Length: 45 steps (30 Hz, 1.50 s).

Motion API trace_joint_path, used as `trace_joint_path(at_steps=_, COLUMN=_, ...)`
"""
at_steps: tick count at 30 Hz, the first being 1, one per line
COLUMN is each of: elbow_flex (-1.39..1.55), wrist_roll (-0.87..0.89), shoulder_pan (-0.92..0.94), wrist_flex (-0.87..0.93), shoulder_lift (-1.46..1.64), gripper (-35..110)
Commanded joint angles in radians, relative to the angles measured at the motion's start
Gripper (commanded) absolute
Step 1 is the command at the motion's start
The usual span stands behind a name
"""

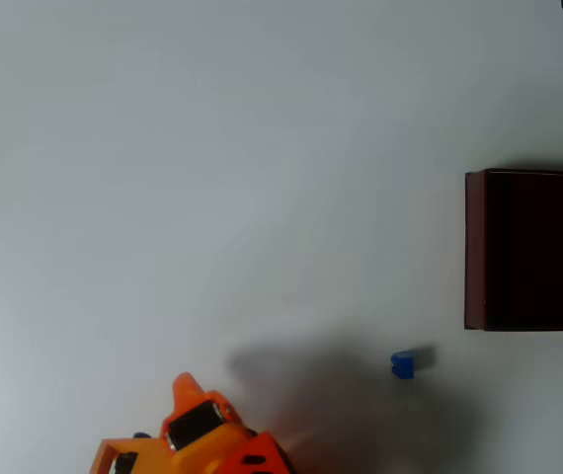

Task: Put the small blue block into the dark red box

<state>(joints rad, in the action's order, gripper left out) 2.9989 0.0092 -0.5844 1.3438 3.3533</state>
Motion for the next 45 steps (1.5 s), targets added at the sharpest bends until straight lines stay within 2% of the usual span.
trace_joint_path(at_steps=1, elbow_flex=0.008, wrist_roll=0.009, shoulder_pan=0.009, wrist_flex=0.008, shoulder_lift=0.014, gripper=0)
trace_joint_path(at_steps=16, elbow_flex=0.008, wrist_roll=0.032, shoulder_pan=0.011, wrist_flex=0.008, shoulder_lift=0.014, gripper=2)
trace_joint_path(at_steps=25, elbow_flex=-0.038, wrist_roll=0.42, shoulder_pan=0.075, wrist_flex=-0.032, shoulder_lift=0.008, gripper=16)
trace_joint_path(at_steps=31, elbow_flex=-0.141, wrist_roll=0.538, shoulder_pan=0.265, wrist_flex=0.037, shoulder_lift=-0.101, gripper=21)
trace_joint_path(at_steps=41, elbow_flex=-0.486, wrist_roll=0.609, shoulder_pan=0.796, wrist_flex=0.179, shoulder_lift=-0.448, gripper=26)
trace_joint_path(at_steps=45, elbow_flex=-0.63, wrist_roll=0.66, shoulder_pan=0.927, wrist_flex=0.21, shoulder_lift=-0.65, gripper=27)
